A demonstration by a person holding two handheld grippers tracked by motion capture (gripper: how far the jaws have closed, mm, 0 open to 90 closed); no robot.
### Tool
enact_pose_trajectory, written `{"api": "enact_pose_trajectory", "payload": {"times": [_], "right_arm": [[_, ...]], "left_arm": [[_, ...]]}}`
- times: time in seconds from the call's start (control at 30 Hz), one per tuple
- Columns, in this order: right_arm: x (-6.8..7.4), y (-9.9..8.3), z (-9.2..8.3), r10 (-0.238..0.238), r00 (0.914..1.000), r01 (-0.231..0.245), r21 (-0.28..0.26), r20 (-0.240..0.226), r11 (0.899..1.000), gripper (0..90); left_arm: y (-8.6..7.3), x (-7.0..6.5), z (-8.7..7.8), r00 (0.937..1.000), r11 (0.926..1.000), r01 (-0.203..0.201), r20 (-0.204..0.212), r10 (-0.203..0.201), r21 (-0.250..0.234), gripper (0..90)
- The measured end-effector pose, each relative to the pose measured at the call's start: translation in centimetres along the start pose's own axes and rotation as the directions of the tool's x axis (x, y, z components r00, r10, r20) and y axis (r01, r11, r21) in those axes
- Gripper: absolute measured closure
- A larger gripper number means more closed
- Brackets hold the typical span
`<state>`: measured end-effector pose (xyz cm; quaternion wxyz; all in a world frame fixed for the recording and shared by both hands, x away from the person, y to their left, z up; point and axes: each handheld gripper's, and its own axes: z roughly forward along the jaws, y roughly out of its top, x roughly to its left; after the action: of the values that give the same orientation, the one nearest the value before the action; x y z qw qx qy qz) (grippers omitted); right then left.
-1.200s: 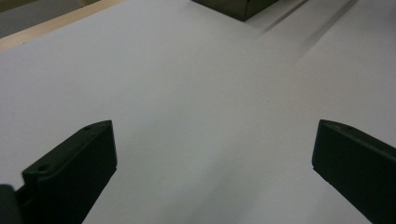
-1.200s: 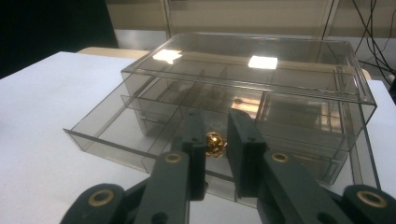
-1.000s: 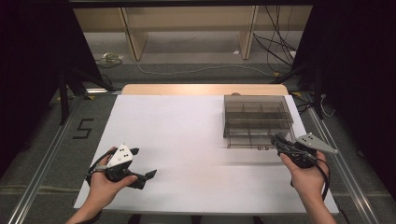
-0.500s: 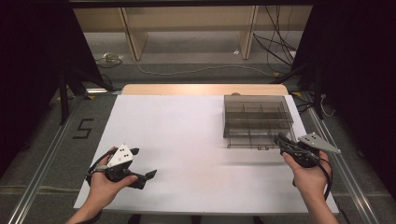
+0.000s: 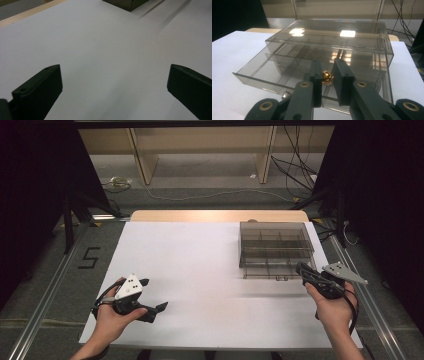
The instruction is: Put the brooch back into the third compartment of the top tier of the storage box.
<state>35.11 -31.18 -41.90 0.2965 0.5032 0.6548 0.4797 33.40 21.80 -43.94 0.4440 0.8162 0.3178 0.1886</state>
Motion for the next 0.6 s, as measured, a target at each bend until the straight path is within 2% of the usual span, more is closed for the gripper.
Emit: {"api": "enact_pose_trajectory", "payload": {"times": [0.6], "right_arm": [[-0.52, -0.16, 0.14, 0.008, 0.9999, -0.008, 0.004, 0.011, 1.0, 78.6]], "left_arm": [[-0.02, 0.01, 0.06, 1.0, 1.0, 0.003, 0.003, -0.003, 0.0, 0.0]]}}
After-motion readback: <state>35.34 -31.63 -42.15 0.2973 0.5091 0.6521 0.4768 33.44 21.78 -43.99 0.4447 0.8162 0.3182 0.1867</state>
